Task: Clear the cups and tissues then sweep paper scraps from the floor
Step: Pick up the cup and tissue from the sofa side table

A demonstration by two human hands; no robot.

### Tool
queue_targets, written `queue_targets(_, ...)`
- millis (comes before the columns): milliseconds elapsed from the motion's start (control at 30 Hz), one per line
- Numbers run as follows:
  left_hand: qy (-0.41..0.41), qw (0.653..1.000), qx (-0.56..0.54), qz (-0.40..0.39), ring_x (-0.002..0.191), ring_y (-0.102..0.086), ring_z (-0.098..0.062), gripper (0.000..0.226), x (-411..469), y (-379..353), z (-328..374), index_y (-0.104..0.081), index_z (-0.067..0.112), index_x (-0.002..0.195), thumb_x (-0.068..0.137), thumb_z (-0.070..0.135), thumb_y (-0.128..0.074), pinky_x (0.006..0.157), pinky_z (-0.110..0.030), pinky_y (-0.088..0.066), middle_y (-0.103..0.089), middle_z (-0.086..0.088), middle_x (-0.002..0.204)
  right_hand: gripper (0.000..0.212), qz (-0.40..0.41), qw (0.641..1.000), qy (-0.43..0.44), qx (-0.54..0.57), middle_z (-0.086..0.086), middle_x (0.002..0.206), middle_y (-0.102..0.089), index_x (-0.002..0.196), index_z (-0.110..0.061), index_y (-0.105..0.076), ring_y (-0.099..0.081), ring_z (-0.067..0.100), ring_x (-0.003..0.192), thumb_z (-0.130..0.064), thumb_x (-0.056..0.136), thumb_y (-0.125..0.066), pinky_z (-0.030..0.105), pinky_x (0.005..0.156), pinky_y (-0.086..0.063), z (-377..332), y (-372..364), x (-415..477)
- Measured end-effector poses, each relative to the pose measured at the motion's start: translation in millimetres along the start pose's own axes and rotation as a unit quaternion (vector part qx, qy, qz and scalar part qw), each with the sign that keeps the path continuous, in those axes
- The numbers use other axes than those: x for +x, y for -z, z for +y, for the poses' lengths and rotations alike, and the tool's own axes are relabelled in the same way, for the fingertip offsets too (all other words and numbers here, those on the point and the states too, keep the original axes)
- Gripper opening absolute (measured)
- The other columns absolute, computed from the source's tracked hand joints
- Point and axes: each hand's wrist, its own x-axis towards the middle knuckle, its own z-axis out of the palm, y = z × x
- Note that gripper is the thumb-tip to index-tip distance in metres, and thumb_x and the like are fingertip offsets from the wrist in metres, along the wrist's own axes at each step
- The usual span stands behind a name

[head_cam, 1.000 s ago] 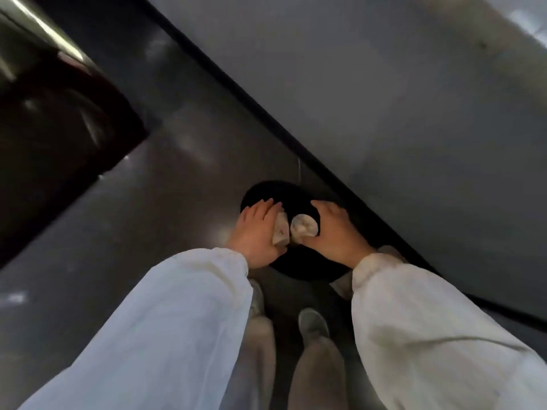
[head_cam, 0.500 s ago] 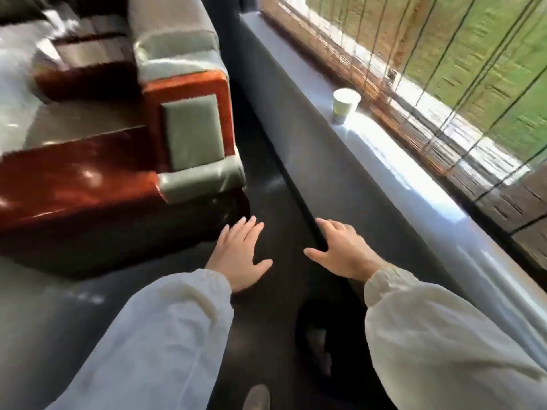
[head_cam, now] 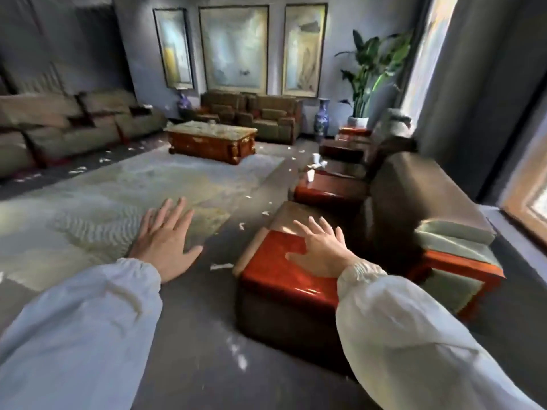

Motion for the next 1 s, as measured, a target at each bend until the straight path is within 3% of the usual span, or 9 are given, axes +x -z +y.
queue_targets(167, 0.065, 0.997, 0.031, -0.004, 0.144, 0.016, -0.018, 0.078, 55.8, -3.3, -180.3, -0.007, 0.024, 0.152, 0.091, 0.056, -0.043, 0.116, -0.037, 0.008, 0.014, 0.001, 0.158, 0.076, -0.022, 0.999, 0.048, 0.013, 0.001, 0.16, -0.003, 0.151, -0.033, -0.008, 0.007, 0.027, 0.147, -0.055, 0.09, -0.048, 0.053, 0.115, 0.004, -141.5, -15.9, 134.6)
queue_targets(300, 0.062, 0.996, 0.061, -0.023, 0.145, 0.015, -0.019, 0.079, 124.1, -27.9, -253.2, -0.003, 0.023, 0.152, 0.092, 0.058, -0.04, 0.116, -0.038, 0.006, 0.014, -0.001, 0.159, 0.075, -0.042, 0.998, 0.045, 0.006, 0.002, 0.161, -0.002, 0.151, -0.032, -0.008, 0.007, 0.028, 0.147, -0.053, 0.091, -0.048, 0.053, 0.116, 0.004, -192.2, -30.1, 219.8)
queue_targets(533, -0.016, 0.996, 0.073, -0.053, 0.144, 0.018, -0.021, 0.078, 300.5, -117.5, -275.1, 0.007, 0.023, 0.151, 0.094, 0.058, -0.033, 0.117, -0.04, 0.005, 0.022, -0.003, 0.157, 0.077, -0.028, 0.999, -0.033, -0.009, 0.006, 0.16, -0.003, 0.151, -0.034, -0.006, 0.005, 0.03, 0.147, -0.056, 0.09, -0.048, 0.054, 0.116, -0.001, -171.4, -57.7, 388.0)
queue_targets(700, -0.051, 0.998, 0.011, -0.047, 0.143, 0.021, -0.021, 0.078, 472.4, -150.8, -271.3, 0.008, 0.024, 0.151, 0.095, 0.055, -0.035, 0.117, -0.041, 0.007, 0.025, -0.002, 0.156, 0.08, -0.006, 0.995, -0.098, 0.015, 0.007, 0.16, 0.001, 0.151, -0.036, -0.001, 0.008, 0.029, 0.147, -0.056, 0.089, -0.049, 0.052, 0.116, -0.001, -149.0, -46.8, 539.3)
queue_targets(833, -0.09, 0.996, -0.023, -0.004, 0.144, 0.02, -0.02, 0.077, 602.4, -168.2, -281.8, 0.005, 0.024, 0.151, 0.094, 0.053, -0.039, 0.115, -0.041, 0.007, 0.022, 0.001, 0.157, 0.082, 0.04, 0.994, -0.099, 0.021, 0.008, 0.16, 0.0, 0.151, -0.036, -0.004, 0.006, 0.029, 0.147, -0.054, 0.087, -0.053, 0.051, 0.116, -0.002, -157.5, -18.7, 652.3)
queue_targets(1000, -0.109, 0.992, -0.071, -0.002, 0.145, 0.015, -0.018, 0.079, 737.9, -245.6, -280.0, -0.001, 0.026, 0.151, 0.092, 0.055, -0.043, 0.116, -0.04, 0.004, 0.016, 0.002, 0.158, 0.082, 0.076, 0.991, -0.112, 0.0, 0.006, 0.16, 0.0, 0.15, -0.036, -0.005, 0.008, 0.027, 0.147, -0.054, 0.086, -0.053, 0.05, 0.116, 0.002, -140.3, -22.9, 772.1)
